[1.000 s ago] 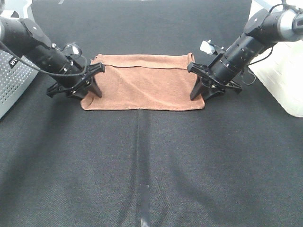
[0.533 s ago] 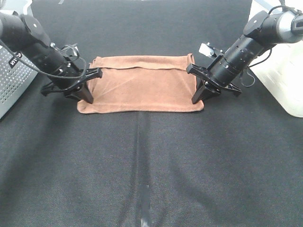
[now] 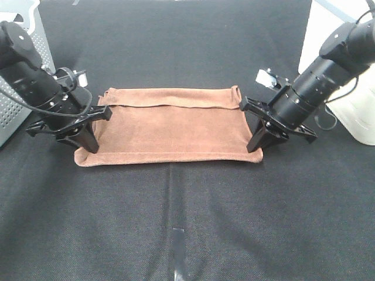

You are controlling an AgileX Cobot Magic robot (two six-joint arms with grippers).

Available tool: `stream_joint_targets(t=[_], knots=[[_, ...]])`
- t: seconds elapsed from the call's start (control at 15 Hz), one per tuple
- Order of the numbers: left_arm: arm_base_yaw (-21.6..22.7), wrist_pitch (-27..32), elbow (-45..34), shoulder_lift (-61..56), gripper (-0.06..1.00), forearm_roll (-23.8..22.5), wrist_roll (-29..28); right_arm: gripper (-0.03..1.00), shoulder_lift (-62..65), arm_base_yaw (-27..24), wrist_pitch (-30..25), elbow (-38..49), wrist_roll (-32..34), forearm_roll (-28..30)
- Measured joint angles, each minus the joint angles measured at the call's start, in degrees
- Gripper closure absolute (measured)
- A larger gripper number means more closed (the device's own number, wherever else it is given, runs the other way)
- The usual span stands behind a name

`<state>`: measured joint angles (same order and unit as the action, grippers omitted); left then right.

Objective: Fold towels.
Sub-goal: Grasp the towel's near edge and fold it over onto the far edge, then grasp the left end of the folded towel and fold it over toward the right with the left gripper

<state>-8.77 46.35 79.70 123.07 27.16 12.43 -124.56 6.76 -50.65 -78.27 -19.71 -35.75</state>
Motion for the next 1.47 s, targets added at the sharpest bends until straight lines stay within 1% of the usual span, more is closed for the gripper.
stream_joint_targets(t=[0.2, 0.4, 0.47, 0.53, 0.67, 0.73, 0.8, 0.87, 0.93, 1.13, 1.27, 1.33, 1.4, 1.47], knots=[[0.0, -1.4, 0.8, -1.5, 0.92, -0.3, 0.2, 0.97, 0.7, 0.0, 0.2, -1.9, -0.3, -0.3], [0.0, -2.2, 6.0, -0.9, 0.92, -0.4, -0.7, 0.97, 0.2, 0.0, 0.5, -8.7, -0.3, 0.5], [0.0, -2.2, 6.0, -0.9, 0.92, -0.4, -0.7, 0.97, 0.2, 0.0, 0.5, -8.7, -0.3, 0.5], [0.0, -3.3, 10.5, 0.8, 0.92, -0.5, -1.8, 0.97, -2.1, 0.0, 0.3, -15.2, 0.5, 1.8], [0.1, -4.2, 15.9, 3.4, 0.92, -0.6, -2.0, 0.97, -5.3, 0.0, -0.3, -22.3, 1.5, 3.0], [0.1, -4.2, 15.9, 3.4, 0.92, -0.6, -2.0, 0.97, -5.3, 0.0, -0.3, -22.3, 1.5, 3.0], [0.5, -4.4, 18.8, 4.8, 0.92, -0.8, -2.0, 0.97, -7.5, 0.0, -0.9, -26.3, 2.1, 3.2], [1.1, -4.4, 23.0, 7.8, 0.92, -0.8, -2.2, 0.97, -11.1, 0.0, -1.7, -32.1, 2.7, 3.4], [1.7, -4.5, 26.0, 9.9, 0.92, -0.8, -2.2, 0.97, -13.2, 0.0, -1.9, -35.1, 2.7, 3.4], [1.8, -4.6, 32.4, 15.3, 0.92, -0.4, -1.5, 0.97, -18.2, 0.0, -1.7, -40.5, 2.8, 3.8], [1.8, -4.8, 33.5, 17.1, 0.92, 0.1, -1.3, 0.97, -19.6, 0.0, -0.7, -40.9, 2.8, 4.1], [1.8, -4.9, 33.5, 17.6, 0.92, 0.2, -1.3, 0.92, -19.8, 0.0, -0.2, -41.0, 2.8, 4.2], [1.8, -5.1, 33.5, 17.8, 0.9, 0.2, -1.3, 0.82, -19.8, 0.0, -0.1, -41.0, 2.8, 4.2], [1.8, -5.6, 33.5, 17.8, 0.86, 0.2, -1.3, 0.66, -19.8, 0.0, -0.1, -41.0, 2.8, 4.2]])
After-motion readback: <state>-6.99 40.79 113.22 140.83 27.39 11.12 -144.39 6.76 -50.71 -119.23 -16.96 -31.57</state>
